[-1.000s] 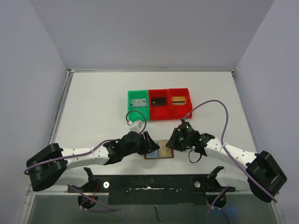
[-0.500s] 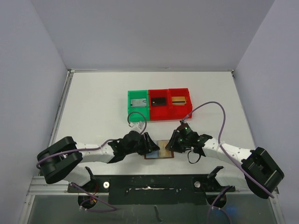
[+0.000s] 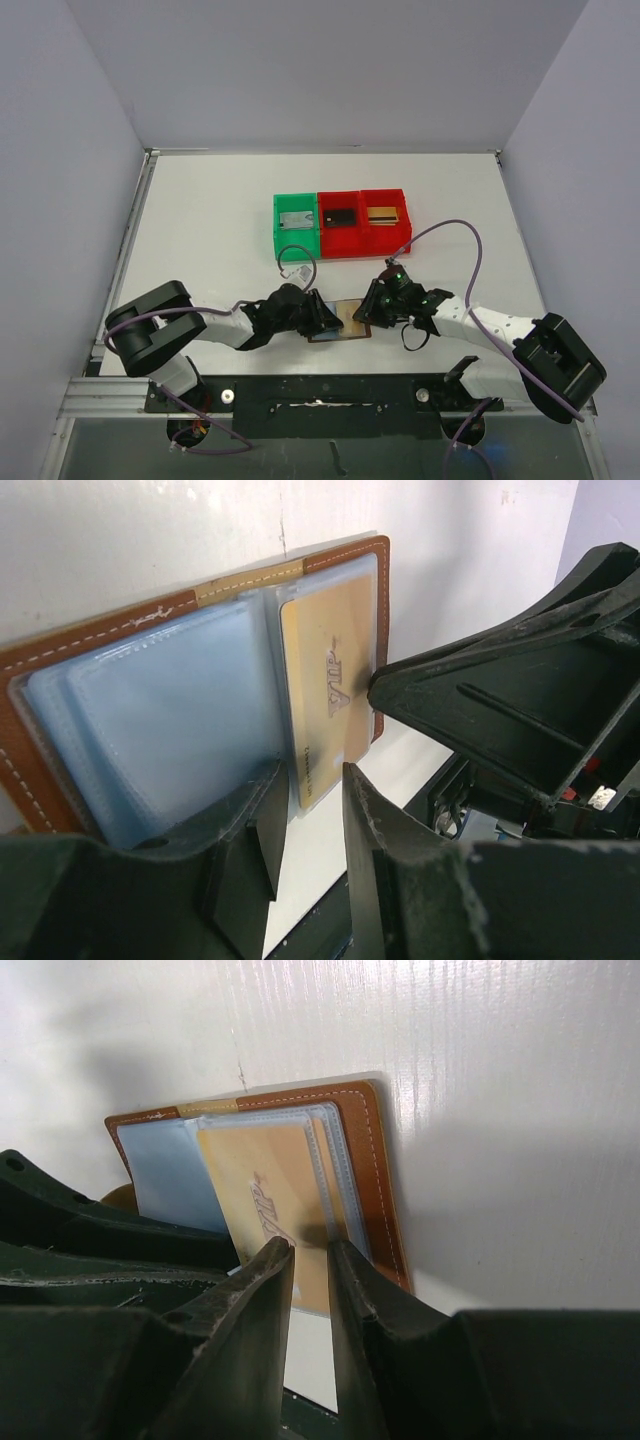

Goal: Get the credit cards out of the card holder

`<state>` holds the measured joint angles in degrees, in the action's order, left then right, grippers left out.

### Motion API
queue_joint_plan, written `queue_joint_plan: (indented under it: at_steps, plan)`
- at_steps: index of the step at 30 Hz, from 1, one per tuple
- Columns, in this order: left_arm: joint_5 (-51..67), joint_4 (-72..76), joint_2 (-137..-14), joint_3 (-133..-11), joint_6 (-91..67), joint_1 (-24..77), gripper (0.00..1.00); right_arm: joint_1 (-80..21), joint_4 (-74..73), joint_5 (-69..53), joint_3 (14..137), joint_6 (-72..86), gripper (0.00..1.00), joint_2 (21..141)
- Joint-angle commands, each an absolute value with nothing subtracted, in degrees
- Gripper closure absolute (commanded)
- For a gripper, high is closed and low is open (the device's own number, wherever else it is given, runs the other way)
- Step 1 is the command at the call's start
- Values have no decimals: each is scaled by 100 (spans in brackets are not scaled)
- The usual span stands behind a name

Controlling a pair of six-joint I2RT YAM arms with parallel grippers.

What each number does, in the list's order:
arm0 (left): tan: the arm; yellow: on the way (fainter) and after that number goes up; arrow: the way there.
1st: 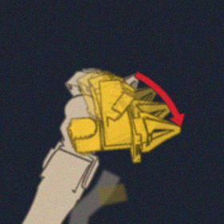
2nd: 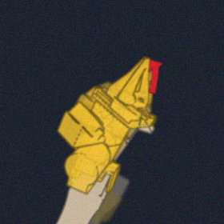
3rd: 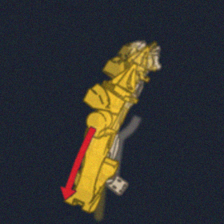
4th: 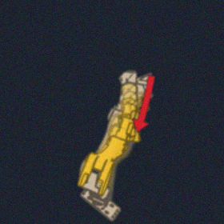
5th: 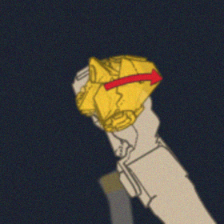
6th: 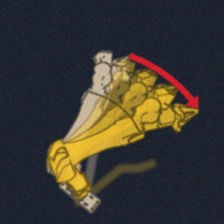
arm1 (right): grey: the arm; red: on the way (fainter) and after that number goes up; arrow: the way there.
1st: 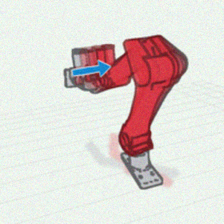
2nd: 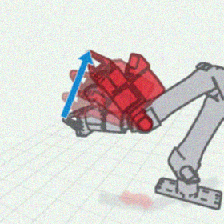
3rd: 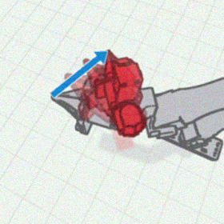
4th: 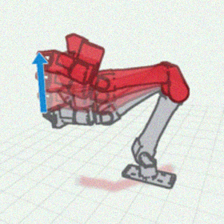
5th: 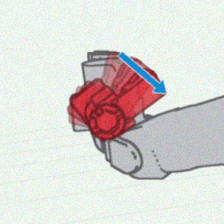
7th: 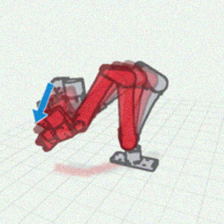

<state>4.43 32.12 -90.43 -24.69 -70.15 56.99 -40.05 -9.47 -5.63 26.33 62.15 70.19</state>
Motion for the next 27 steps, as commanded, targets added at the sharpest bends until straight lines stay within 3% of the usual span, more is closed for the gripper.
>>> queue_joint_plan:
  at_steps: [1,10,15,27]
  plan:
    - [547,3608,-9219,-2588,-7017,5669,74,-3988,-816,-617,2558,6215,77,7083]
    - [645,3639,-9369,-2645,-7014,5596,87,-3992,-739,-692,2566,6190,77,7102]
    - [677,3516,-9298,-2622,-7004,5515,100,-3990,-751,-698,2568,6192,77,7144]
    - [537,3231,-8869,-2265,-7140,5423,100,-3955,-922,-608,2662,6142,76,7206]
